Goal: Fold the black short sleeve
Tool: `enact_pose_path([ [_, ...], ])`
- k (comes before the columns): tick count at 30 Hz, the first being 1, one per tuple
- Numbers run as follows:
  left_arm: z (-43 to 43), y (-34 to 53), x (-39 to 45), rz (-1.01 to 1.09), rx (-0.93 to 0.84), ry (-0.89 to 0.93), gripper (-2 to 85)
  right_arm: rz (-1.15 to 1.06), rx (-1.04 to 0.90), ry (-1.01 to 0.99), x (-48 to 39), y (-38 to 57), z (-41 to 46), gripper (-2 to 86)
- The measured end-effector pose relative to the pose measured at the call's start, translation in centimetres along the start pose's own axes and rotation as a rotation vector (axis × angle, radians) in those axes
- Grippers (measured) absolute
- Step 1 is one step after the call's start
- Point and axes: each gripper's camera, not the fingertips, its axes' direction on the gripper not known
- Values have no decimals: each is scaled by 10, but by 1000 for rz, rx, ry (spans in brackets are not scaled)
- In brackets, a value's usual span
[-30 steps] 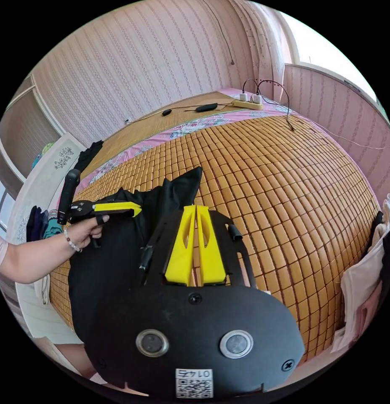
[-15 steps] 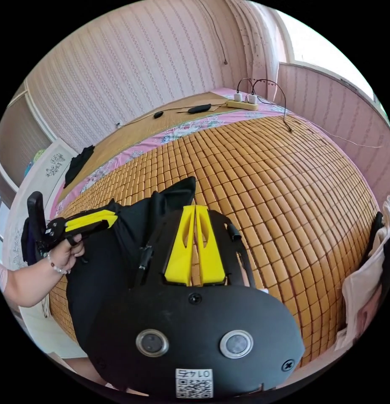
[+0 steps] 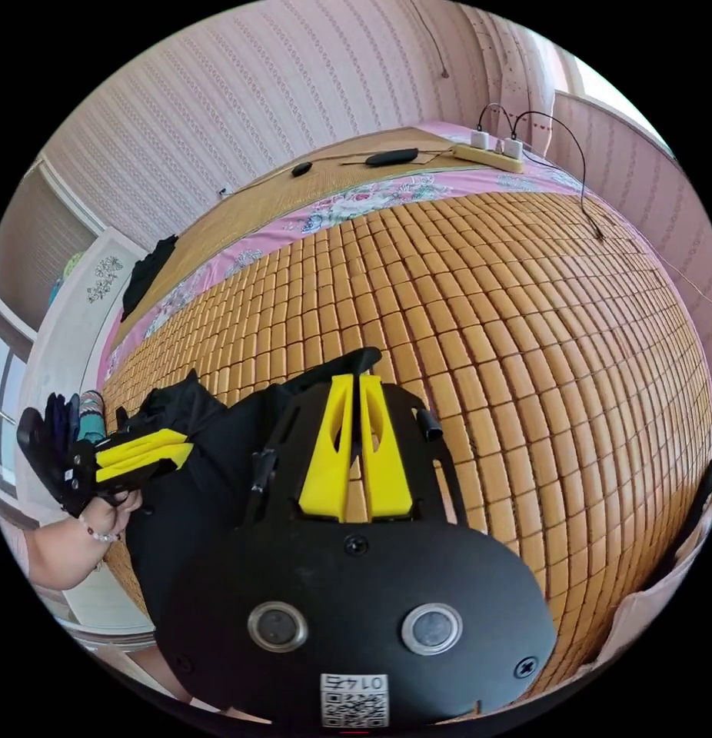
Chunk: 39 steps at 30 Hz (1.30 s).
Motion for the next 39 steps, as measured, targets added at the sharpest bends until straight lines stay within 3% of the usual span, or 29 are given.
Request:
enact_pose_path([
  [3,-6,-5,7,25,42,25,-7,125,86,-70,25,31,-103,13],
  [7,20,-14,10,7,-18,83,16,112,66,57,49,33,-143,28],
  [11,34,-25,0,-50,-68,64,38,201,-13,-27,102,30,-125,112],
  [16,43,-44,-18,-72,-91,-1,45,197,-154,53,109,47,-75,117],
  [19,76,-54,-12,-40,-207,10,51,148,-305,58,98,57,-35,107],
  [20,93,-56,-6,-26,-294,-4,46,143,-248,118,93,61,-40,97],
  [22,94,-58,4,25,-263,-24,5,121,-240,127,89,63,-42,19],
  [24,95,-63,7,21,-274,-56,-4,132,-262,69,96,60,-46,-1],
  [28,89,-69,-7,-78,-217,-205,-7,169,-162,48,109,55,-71,-4],
  [32,90,-70,-17,-182,-214,-196,12,146,-158,20,114,32,-54,14],
  [36,63,-79,15,-115,-139,-241,26,72,-167,12,102,-7,-13,67],
  [39,49,-86,72,40,-82,-110,9,21,-240,57,95,-25,26,62],
])
